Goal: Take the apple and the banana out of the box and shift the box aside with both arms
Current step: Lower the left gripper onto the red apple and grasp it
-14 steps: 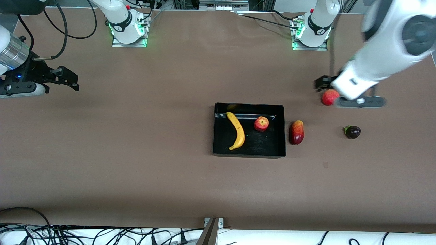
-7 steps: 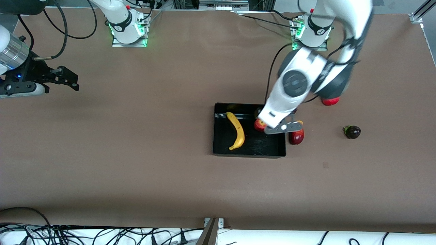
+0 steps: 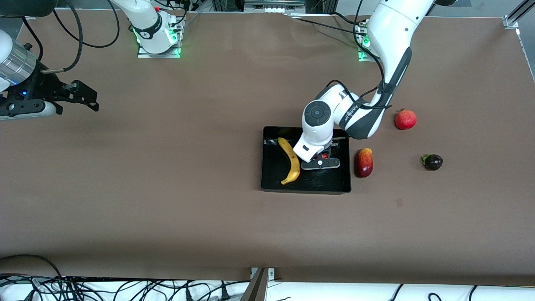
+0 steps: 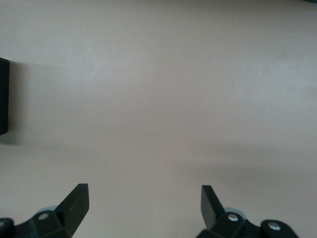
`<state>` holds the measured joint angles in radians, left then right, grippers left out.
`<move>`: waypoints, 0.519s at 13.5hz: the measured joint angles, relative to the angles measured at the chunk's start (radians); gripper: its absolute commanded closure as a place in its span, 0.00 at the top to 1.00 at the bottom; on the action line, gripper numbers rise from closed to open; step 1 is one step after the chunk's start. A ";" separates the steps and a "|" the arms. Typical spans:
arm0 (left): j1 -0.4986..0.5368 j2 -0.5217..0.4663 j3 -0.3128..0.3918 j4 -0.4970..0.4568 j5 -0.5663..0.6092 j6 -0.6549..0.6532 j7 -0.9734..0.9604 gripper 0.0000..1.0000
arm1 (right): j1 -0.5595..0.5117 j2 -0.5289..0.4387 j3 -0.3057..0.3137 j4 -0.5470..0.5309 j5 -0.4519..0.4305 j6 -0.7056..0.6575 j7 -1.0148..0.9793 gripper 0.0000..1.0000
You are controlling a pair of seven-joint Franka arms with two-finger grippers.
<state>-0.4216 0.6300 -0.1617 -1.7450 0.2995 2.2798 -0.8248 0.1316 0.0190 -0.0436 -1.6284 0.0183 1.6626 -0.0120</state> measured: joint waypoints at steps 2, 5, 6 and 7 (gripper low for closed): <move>0.000 0.001 0.003 -0.037 0.000 0.024 -0.006 0.89 | 0.001 -0.001 0.012 0.000 0.000 0.000 0.000 1.00; -0.003 0.000 0.001 -0.055 0.000 0.028 -0.013 0.26 | 0.001 -0.001 0.017 0.000 0.000 0.000 0.000 1.00; -0.003 -0.002 0.001 -0.057 0.000 0.028 -0.015 0.18 | 0.001 -0.001 0.017 0.000 0.000 0.000 0.000 1.00; -0.003 -0.003 0.001 -0.058 0.000 0.027 -0.019 0.17 | 0.001 -0.001 0.017 0.000 0.000 0.000 0.000 1.00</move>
<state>-0.4242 0.6265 -0.1606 -1.8035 0.2997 2.3073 -0.8435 0.1325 0.0177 -0.0270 -1.6279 0.0186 1.6625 -0.0120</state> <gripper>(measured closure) 0.291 0.000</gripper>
